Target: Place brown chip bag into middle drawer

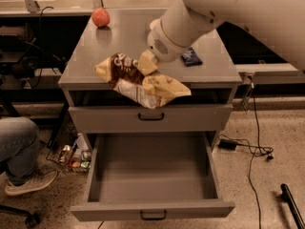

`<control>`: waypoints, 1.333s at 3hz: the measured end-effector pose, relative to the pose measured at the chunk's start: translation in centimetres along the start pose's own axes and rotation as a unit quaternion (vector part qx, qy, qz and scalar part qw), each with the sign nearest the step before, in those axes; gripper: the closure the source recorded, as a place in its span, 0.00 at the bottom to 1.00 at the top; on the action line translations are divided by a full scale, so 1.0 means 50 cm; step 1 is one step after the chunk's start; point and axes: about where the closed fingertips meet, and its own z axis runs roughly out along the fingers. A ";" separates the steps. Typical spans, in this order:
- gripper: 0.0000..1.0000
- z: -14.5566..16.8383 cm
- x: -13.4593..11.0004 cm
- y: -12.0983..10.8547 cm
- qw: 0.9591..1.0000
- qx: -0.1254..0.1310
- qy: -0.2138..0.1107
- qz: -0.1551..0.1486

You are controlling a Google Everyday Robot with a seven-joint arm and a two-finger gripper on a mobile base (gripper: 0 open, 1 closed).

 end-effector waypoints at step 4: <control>1.00 0.085 0.210 0.217 0.987 -0.140 0.029 -0.076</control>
Offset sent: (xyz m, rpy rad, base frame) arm -0.1621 -0.0426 -0.0595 0.0034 0.1468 0.2385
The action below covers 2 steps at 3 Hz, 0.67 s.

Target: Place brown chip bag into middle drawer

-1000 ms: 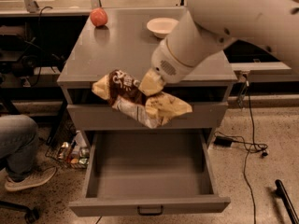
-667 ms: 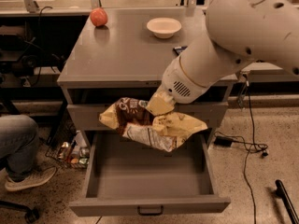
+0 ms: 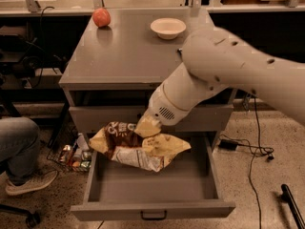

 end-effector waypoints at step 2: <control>1.00 0.328 0.044 -0.001 0.997 -0.075 -0.004 -0.009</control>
Offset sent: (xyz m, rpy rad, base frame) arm 0.0444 0.1174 -0.2430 0.0915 0.1418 0.0844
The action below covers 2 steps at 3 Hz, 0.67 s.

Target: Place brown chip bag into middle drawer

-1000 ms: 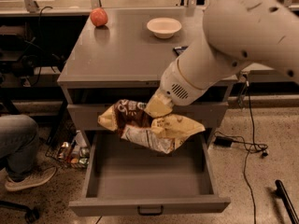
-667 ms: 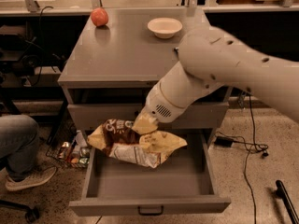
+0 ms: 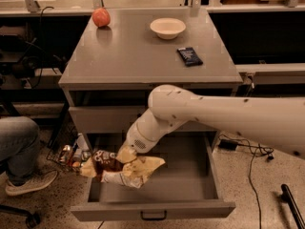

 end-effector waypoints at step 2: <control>1.00 0.047 0.017 -0.020 1.000 0.005 -0.009 0.015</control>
Offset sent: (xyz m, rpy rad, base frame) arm 0.0092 -0.0017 -0.0449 0.0103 -0.0052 -0.0828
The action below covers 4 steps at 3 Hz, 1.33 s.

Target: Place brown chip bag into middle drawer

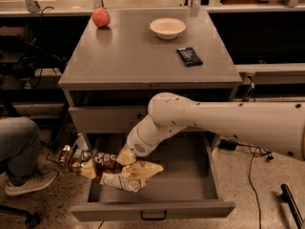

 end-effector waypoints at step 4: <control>0.85 0.166 0.204 -0.193 0.989 0.118 -0.047 0.073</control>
Offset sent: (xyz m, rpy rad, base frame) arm 0.0677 -0.0547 -0.1279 0.0269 -0.1620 -0.2312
